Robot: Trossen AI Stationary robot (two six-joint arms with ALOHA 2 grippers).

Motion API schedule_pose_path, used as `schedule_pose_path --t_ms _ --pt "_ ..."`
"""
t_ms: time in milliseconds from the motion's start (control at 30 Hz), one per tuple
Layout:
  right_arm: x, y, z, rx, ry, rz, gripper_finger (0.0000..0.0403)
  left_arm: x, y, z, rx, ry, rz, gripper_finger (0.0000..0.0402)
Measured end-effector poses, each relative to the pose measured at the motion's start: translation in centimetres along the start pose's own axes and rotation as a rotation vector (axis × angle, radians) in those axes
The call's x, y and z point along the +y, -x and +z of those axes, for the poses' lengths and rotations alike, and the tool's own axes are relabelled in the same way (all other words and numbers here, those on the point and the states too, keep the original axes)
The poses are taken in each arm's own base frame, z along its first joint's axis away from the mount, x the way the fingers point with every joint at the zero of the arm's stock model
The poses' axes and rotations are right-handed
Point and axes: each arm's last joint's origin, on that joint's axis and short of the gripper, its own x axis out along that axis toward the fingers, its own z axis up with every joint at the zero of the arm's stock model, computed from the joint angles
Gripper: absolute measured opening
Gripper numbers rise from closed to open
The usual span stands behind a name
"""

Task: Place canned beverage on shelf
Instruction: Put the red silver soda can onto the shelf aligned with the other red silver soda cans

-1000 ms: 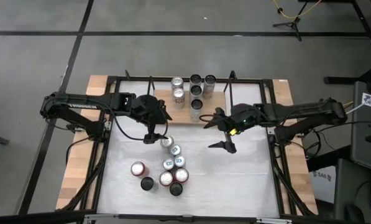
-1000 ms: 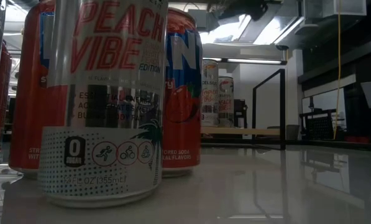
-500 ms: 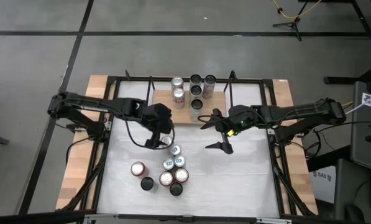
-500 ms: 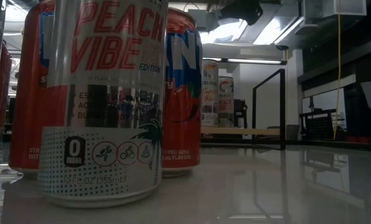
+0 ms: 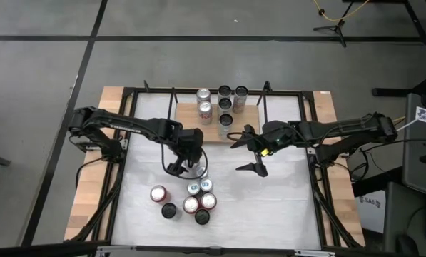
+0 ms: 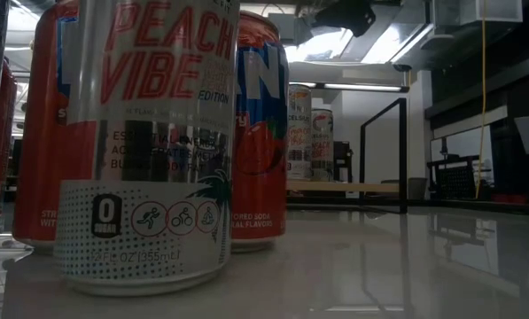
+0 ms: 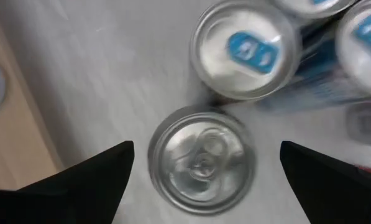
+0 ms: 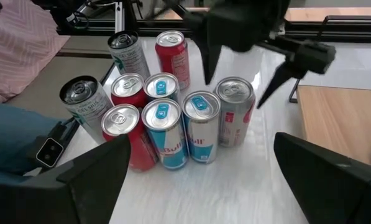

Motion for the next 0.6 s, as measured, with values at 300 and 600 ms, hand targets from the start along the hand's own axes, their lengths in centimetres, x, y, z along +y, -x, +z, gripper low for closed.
schedule_pose_path --t_ms 300,600 --pt "0.0 0.0 0.0 0.0 0.0 0.0 0.039 0.3 -2.6 -0.2 0.099 0.031 0.009 0.0396" --pt "0.0 0.0 0.0 0.001 0.0 0.0 0.039 -0.1 -2.9 0.0 0.118 0.112 0.054 0.0389"
